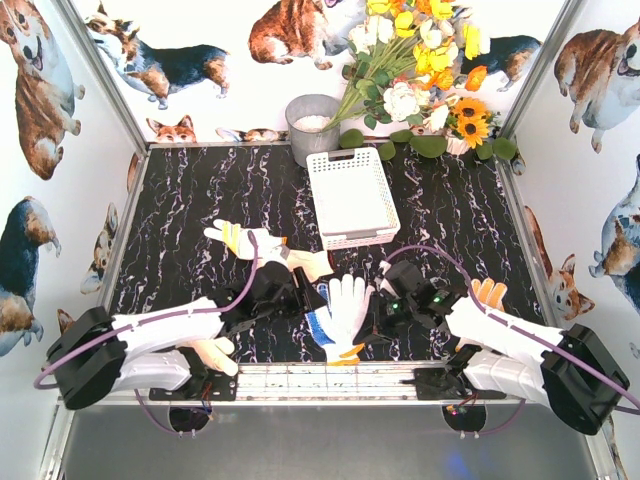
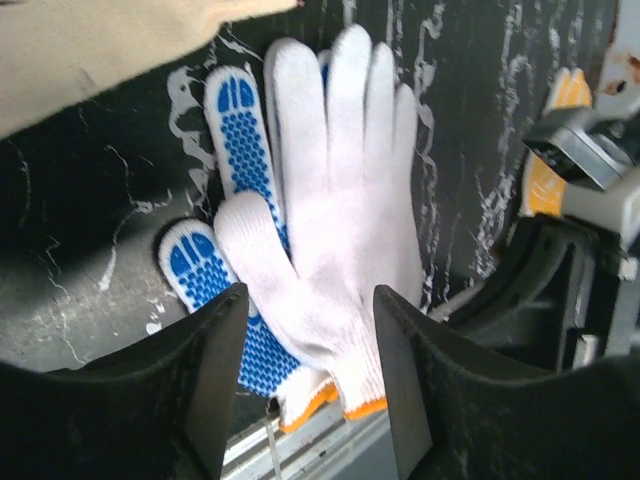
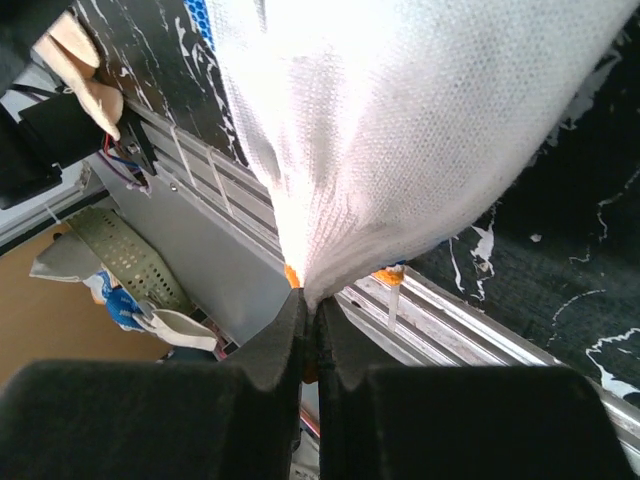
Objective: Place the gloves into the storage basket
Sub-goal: Pair the glove with the glove.
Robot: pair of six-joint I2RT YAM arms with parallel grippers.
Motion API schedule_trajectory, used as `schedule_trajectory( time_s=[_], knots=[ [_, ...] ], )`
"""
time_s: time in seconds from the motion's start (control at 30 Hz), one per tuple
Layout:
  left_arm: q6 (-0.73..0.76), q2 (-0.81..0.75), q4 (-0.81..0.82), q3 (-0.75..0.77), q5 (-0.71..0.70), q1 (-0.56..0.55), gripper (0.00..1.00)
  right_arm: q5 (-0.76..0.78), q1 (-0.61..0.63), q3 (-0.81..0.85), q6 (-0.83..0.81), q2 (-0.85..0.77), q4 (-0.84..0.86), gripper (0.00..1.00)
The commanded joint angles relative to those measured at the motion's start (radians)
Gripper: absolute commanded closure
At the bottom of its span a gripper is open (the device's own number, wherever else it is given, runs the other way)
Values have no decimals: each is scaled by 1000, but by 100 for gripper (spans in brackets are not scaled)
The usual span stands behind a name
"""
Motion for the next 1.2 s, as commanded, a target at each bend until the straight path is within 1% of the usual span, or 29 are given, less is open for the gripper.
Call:
schedule_trajectory(
  time_s=[0.0,0.17,0.23,0.3,0.43,0.47,0.53,0.83,0.93,1.17],
  knots=[
    [86,81,-12,83,-52,16,55,9,7,-6,26,-27,20,100],
    [175,204,-26,187,-79,23,71,13,7,-10,32,-5,42,100],
    [199,241,-43,215,-112,28,74,15,7,-11,36,-1,47,100],
    [219,272,-27,227,-122,44,75,20,7,-13,37,2,52,100],
    [234,349,44,252,-70,76,77,21,7,-17,43,10,69,100],
    [237,368,52,254,-63,77,78,18,7,-17,45,14,72,100],
    [246,401,61,304,-51,77,81,17,7,-15,44,19,75,100],
    [246,505,101,342,-56,77,87,14,7,-14,48,38,94,100],
    [245,528,100,345,-54,77,88,10,7,-11,47,42,94,100],
    [253,522,78,330,-106,76,86,10,7,-15,47,43,98,100]
  ],
)
